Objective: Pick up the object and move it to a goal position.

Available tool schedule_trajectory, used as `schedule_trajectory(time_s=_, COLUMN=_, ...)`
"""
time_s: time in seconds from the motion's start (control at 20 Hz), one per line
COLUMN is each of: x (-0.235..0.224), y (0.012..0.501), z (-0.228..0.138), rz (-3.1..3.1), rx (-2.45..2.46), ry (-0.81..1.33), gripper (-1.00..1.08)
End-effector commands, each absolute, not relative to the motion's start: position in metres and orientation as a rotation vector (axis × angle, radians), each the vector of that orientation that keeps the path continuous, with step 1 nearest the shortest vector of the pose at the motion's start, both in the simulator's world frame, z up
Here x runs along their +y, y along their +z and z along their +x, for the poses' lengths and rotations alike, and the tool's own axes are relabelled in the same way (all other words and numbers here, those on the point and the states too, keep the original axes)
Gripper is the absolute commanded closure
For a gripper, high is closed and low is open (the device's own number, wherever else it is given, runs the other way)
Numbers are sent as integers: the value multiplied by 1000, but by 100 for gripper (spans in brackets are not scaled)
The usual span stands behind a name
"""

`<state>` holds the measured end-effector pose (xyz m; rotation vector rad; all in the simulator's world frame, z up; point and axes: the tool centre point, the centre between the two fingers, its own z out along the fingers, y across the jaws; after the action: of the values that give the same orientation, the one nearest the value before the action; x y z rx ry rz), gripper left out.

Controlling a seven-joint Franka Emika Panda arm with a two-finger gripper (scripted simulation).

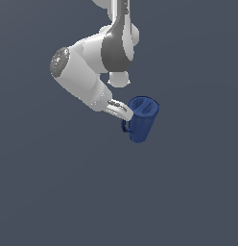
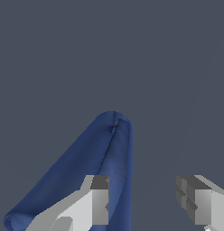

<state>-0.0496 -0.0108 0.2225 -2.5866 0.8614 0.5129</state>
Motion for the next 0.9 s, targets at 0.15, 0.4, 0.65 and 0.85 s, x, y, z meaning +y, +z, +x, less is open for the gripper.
schedule_trajectory(time_s=0.15, x=-20, y=220, z=-48, rz=-2553, rx=899, ry=520, gripper=-20)
schedule_trajectory(time_s=0.4, x=-25, y=216, z=-47, rz=-2523, rx=930, ry=537, gripper=-20)
schedule_trajectory(time_s=0.65, x=-26, y=207, z=-47, rz=-2455, rx=991, ry=591, gripper=-20)
schedule_trajectory(time_s=0.85, x=-28, y=196, z=-46, rz=-2366, rx=1064, ry=658, gripper=-20)
